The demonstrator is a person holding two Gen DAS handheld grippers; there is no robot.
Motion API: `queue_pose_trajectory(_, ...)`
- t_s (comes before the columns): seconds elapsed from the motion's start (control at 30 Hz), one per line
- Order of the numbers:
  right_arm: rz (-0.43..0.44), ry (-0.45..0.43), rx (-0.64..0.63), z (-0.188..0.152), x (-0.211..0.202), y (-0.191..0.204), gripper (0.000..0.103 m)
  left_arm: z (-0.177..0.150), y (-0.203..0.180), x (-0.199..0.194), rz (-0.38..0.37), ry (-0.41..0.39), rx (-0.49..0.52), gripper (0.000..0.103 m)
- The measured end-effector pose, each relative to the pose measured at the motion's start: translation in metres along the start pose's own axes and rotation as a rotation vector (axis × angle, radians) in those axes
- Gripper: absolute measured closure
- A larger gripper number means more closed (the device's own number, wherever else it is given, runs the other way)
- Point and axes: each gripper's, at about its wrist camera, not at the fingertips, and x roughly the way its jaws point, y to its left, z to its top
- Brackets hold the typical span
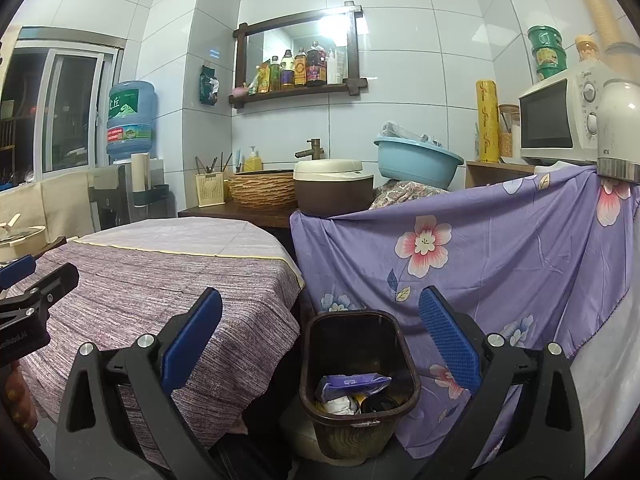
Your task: Collect trash
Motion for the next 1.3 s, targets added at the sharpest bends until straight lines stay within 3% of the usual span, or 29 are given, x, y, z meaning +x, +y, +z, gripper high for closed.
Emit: queue_pose_trajectory(1.3,-0.005,0.005,0.005,-0.0025,-0.0008,0.0031,0.006,0.0009,0.0026,-0.0011,0.011,0.0,0.013,0.005)
